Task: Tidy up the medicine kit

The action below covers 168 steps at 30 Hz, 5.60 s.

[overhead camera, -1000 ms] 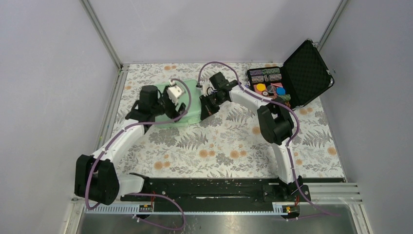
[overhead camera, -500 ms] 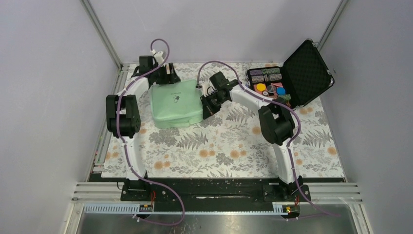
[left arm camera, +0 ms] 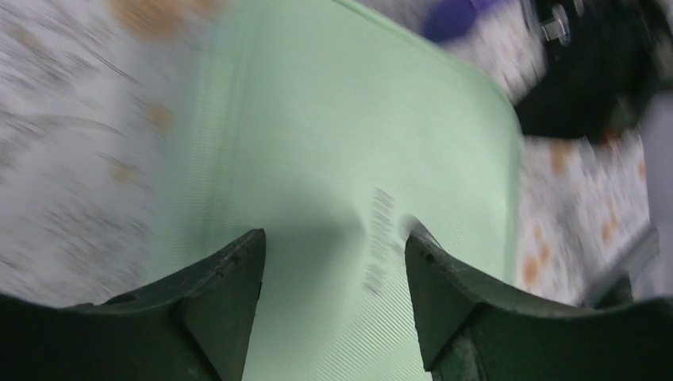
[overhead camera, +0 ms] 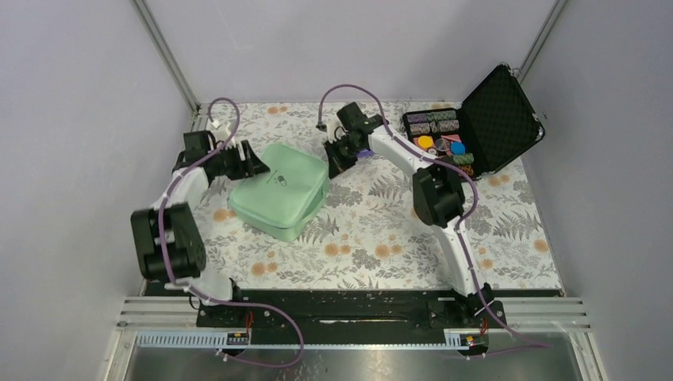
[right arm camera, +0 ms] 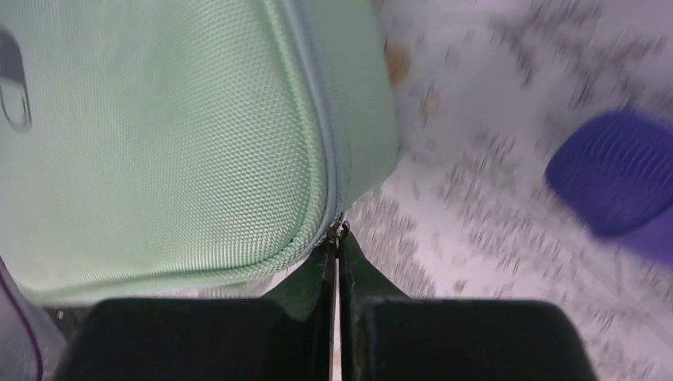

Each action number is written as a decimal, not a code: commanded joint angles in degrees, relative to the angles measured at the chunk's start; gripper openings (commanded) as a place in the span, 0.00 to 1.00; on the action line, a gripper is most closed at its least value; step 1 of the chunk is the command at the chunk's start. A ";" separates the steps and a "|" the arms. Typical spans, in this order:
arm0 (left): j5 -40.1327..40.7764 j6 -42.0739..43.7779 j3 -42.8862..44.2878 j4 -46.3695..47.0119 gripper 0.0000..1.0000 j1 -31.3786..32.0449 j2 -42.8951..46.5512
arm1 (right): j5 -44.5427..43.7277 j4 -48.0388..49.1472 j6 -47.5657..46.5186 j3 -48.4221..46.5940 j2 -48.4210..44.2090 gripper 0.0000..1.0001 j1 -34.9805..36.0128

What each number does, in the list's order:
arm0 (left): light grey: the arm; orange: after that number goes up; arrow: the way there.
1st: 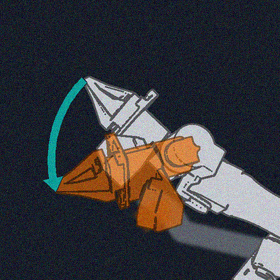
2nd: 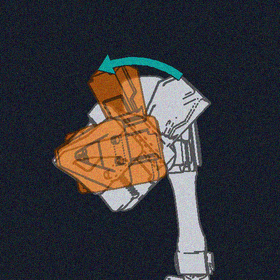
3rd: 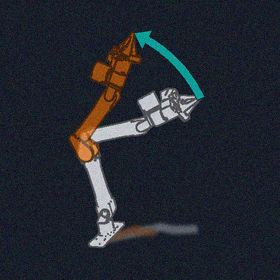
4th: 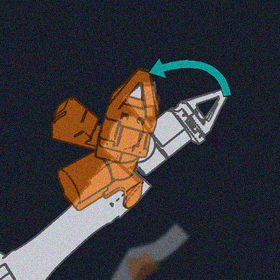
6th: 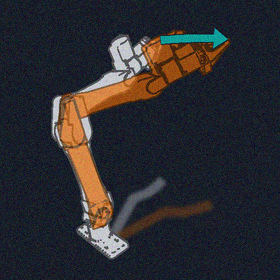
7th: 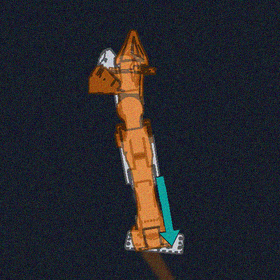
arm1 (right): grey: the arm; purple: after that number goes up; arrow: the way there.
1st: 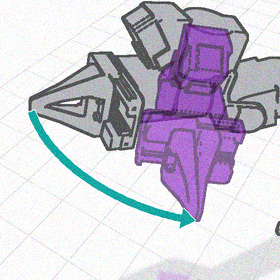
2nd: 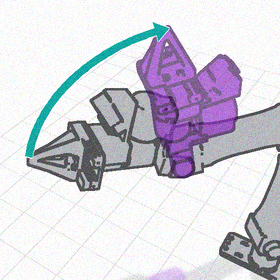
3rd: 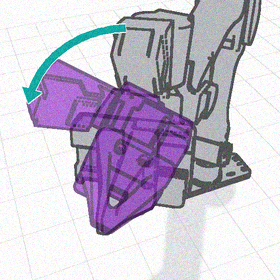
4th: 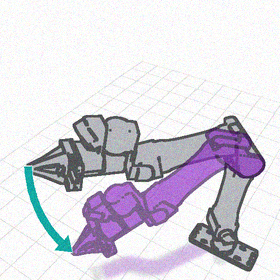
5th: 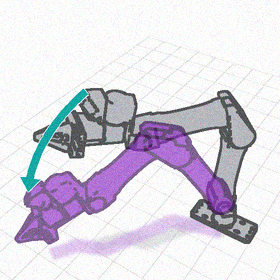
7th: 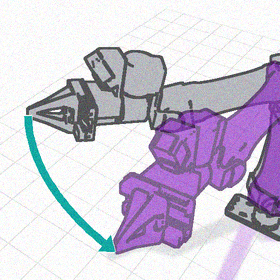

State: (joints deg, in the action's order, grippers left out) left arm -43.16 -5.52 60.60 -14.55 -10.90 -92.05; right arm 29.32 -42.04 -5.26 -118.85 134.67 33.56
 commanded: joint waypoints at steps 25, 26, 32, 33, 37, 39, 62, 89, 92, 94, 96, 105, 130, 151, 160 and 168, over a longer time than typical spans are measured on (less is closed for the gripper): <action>6.54 95.29 -19.94 -20.80 0.77 24.76 28.79 | 5.89 5.06 0.50 -9.01 6.24 0.00 0.53; 7.39 94.59 -20.84 -18.37 0.77 25.64 28.57 | 5.96 4.54 0.10 -8.83 6.09 0.00 0.56; 13.15 77.68 -22.30 -5.84 0.66 28.69 25.99 | 6.98 0.27 -3.17 -3.14 2.38 0.00 1.31; 14.28 73.60 -22.35 -2.56 0.63 28.80 25.39 | 7.22 -0.05 -3.07 -1.58 0.80 0.00 1.44; 17.56 62.34 -24.79 9.60 0.56 28.95 24.63 | 8.87 -0.06 -2.58 4.87 -4.00 0.00 2.14; 18.03 60.11 -25.34 11.80 0.53 29.00 24.35 | 10.06 0.00 -1.97 6.94 -5.82 0.00 2.50; 28.15 28.54 -24.01 33.68 0.47 34.91 17.26 | 17.60 3.63 1.24 9.70 -9.69 0.00 4.66; 22.99 -11.34 27.94 10.44 0.84 9.87 -18.84 | 5.00 -3.02 -10.84 4.87 -7.10 0.00 1.15; 15.36 -10.04 29.91 13.02 0.86 8.63 -23.32 | 4.80 -2.98 -10.92 4.04 -6.42 0.00 1.16; 9.67 -8.57 30.29 13.90 0.87 8.59 -25.31 | 4.31 -3.02 -10.99 3.56 -5.87 0.00 1.11; 4.47 -9.07 29.99 14.27 0.84 8.44 -26.63 | 3.81 -3.03 -11.15 3.01 -5.21 0.00 1.14; -5.36 -14.72 16.77 15.82 0.53 4.74 -16.62 | 2.17 -3.02 -9.05 -4.72 0.02 0.00 1.08; -0.05 15.61 32.93 -8.80 0.75 7.02 -20.75 | 7.24 -4.55 -11.06 -10.27 4.24 0.00 1.07; -5.13 32.29 45.26 -40.21 0.11 7.41 -34.67 | 8.30 -5.42 -11.21 -9.06 3.99 0.00 1.06; -1.33 31.03 48.57 -37.40 0.00 5.43 -34.90 | 7.96 -6.71 -16.79 -2.99 -1.39 0.00 0.98; 2.40 31.56 51.86 -36.29 0.00 0.85 -36.09 | 8.39 -5.30 -25.14 15.33 -12.59 0.00 0.97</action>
State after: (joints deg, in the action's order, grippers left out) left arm -48.03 24.21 108.95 -53.41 -5.56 -127.57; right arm 36.14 -43.22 -24.86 -111.02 130.17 34.13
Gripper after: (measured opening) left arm 0.070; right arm 0.022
